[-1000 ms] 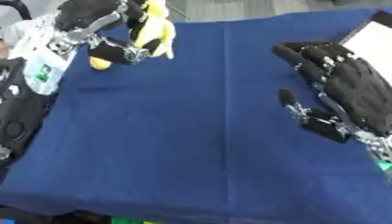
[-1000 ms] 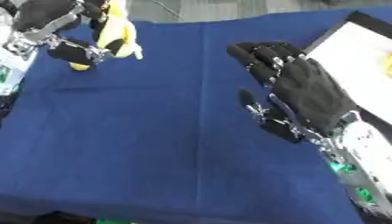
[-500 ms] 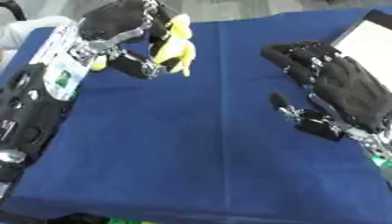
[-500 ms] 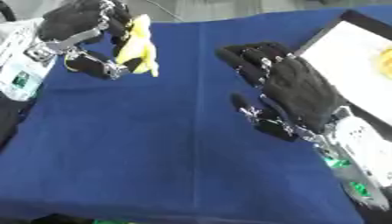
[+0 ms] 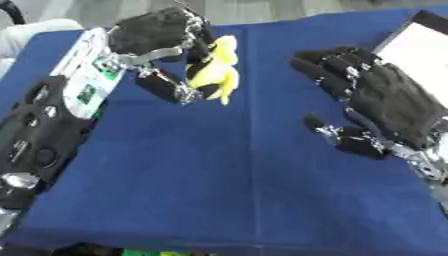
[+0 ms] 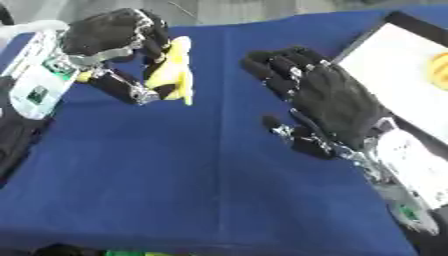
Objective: Pick up the objects with one hand, pass them to the other hand, and then place them into the box on the other side of the table.
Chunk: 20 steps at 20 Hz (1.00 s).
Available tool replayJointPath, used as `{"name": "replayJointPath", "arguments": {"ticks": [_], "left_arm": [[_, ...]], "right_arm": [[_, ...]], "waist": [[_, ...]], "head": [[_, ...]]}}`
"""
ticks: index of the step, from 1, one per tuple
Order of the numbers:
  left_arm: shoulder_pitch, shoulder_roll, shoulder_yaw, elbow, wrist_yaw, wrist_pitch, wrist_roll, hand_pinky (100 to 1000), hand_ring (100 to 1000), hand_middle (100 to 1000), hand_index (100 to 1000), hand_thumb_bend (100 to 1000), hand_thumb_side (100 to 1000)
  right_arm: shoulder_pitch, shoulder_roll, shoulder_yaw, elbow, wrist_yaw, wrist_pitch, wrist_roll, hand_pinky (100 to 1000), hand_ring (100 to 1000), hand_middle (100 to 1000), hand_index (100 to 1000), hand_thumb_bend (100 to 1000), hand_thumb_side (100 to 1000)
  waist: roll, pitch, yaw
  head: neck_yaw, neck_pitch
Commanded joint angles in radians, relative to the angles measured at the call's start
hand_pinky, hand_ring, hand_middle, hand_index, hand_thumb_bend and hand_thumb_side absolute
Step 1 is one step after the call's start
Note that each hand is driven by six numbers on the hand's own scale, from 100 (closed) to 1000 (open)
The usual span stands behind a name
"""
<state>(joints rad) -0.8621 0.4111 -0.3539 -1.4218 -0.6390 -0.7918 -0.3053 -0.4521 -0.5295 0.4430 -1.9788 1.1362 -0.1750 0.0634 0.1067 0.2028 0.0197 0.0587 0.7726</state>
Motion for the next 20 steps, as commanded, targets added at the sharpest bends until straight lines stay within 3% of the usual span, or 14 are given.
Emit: {"name": "replayJointPath", "arguments": {"ticks": [1,20], "left_arm": [[-0.028,-0.001,-0.011,-0.022,0.034,-0.009,-0.039,535,277,213,275,100,250],[-0.081,-0.110,-0.069,-0.029,0.203,-0.004,-0.231,525,270,208,265,100,248]], "right_arm": [[-0.020,-0.018,-0.003,-0.021,0.016,-0.008,-0.004,850,845,910,1000,369,128],[-0.036,-0.003,0.010,-0.021,0.029,-0.026,-0.015,850,835,902,1000,382,122]], "waist": [[-0.005,-0.024,0.002],[-0.008,-0.024,0.001]], "head": [[-0.005,-0.003],[-0.009,-0.003]]}}
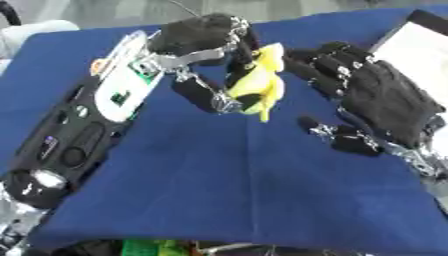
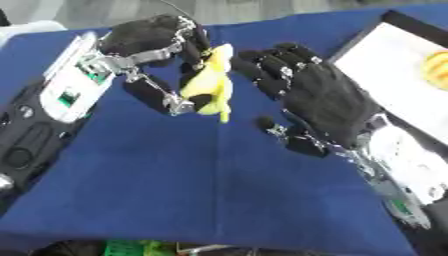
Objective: Pick up the objects with one hand, pass them to the other hand, and then place them into the box on the other side of the table.
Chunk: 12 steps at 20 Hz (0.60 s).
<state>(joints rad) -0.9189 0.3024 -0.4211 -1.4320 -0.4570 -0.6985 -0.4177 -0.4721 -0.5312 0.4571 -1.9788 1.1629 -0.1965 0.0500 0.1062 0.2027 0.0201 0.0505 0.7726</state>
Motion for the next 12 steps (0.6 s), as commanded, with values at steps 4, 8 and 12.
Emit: {"name": "replayJointPath", "arguments": {"ticks": [4,8,12], "left_arm": [[-0.029,-0.015,-0.010,-0.015,0.033,-0.099,-0.148,525,270,208,265,100,249],[-0.031,-0.021,-0.016,-0.006,0.031,-0.103,-0.163,525,270,208,265,100,251],[-0.028,-0.018,-0.014,0.003,0.024,-0.106,-0.165,524,270,208,264,100,251]], "right_arm": [[-0.020,0.001,-0.004,-0.021,0.006,-0.009,-0.009,850,833,901,1000,399,121],[-0.022,0.003,-0.004,-0.021,0.010,-0.011,-0.017,850,831,900,1000,407,116],[-0.022,0.004,-0.004,-0.021,0.009,-0.008,-0.017,850,830,898,1000,395,113]], "waist": [[-0.007,-0.024,-0.002],[-0.008,-0.023,-0.004],[-0.007,-0.022,-0.005]], "head": [[0.000,-0.003],[0.000,-0.003],[0.000,-0.003]]}}
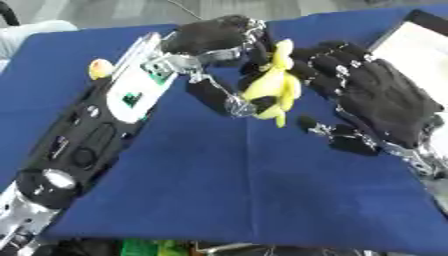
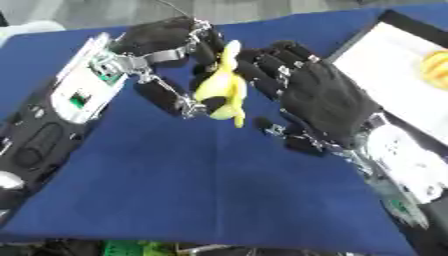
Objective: Pick up the objects with one hand, pass them to the other hand, and then place them into the box on the other side of the table.
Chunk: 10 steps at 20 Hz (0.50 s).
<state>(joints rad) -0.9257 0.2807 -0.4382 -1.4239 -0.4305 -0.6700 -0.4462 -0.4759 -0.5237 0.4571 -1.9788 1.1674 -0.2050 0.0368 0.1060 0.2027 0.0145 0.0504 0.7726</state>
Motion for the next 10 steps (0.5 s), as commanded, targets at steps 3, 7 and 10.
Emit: {"name": "replayJointPath", "arguments": {"ticks": [3,7,10], "left_arm": [[-0.019,0.009,0.004,-0.006,-0.006,-0.133,-0.133,524,270,207,264,100,251],[-0.011,0.022,0.006,-0.011,-0.008,-0.125,-0.126,523,270,207,264,100,252],[-0.007,0.031,0.008,-0.011,-0.012,-0.123,-0.123,523,269,207,264,100,252]], "right_arm": [[-0.017,-0.005,-0.005,-0.021,0.004,0.002,-0.002,850,831,897,1000,386,112],[-0.016,-0.006,-0.006,-0.021,0.004,0.004,-0.001,850,830,898,1000,384,114],[-0.016,-0.008,-0.006,-0.021,0.004,0.005,-0.001,850,830,898,1000,386,114]], "waist": [[-0.006,-0.022,0.001],[-0.005,-0.023,0.002],[-0.005,-0.024,0.003]], "head": [[0.000,-0.003],[0.000,-0.003],[0.000,-0.003]]}}
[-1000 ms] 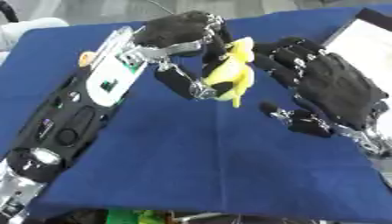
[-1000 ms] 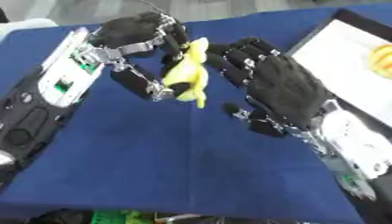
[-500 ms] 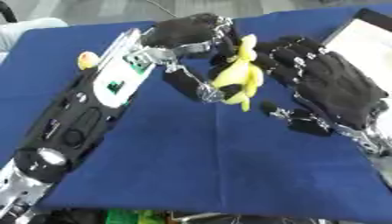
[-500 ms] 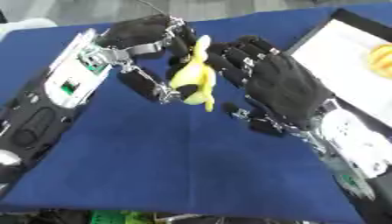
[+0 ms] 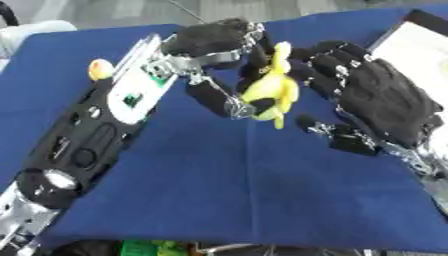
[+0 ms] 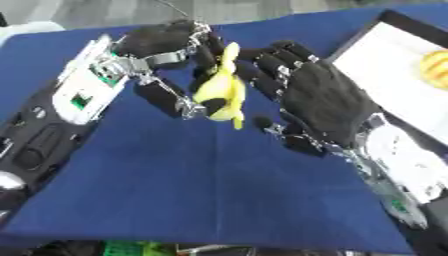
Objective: Pick up the objects with one hand, pass them to the other hand, and then place them into the box on the other side of the table.
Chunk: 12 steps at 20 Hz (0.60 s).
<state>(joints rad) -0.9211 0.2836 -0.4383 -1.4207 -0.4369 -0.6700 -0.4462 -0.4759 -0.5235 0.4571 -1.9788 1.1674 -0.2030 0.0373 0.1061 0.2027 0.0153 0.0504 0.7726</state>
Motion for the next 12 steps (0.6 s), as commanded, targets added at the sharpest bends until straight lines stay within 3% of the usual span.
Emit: {"name": "replayJointPath", "arguments": {"ticks": [1,12], "left_arm": [[-0.011,0.031,0.008,-0.013,-0.007,-0.122,-0.122,523,270,207,264,100,253],[0.006,0.080,0.023,-0.008,-0.032,-0.119,-0.090,525,271,208,266,100,255]], "right_arm": [[-0.015,-0.008,-0.006,-0.021,0.004,0.003,-0.002,850,830,898,1000,386,113],[-0.014,-0.015,-0.009,-0.021,0.006,0.008,-0.004,851,829,897,1000,381,114]], "waist": [[-0.005,-0.024,0.002],[-0.001,-0.024,0.002]], "head": [[0.000,-0.003],[-0.003,-0.003]]}}
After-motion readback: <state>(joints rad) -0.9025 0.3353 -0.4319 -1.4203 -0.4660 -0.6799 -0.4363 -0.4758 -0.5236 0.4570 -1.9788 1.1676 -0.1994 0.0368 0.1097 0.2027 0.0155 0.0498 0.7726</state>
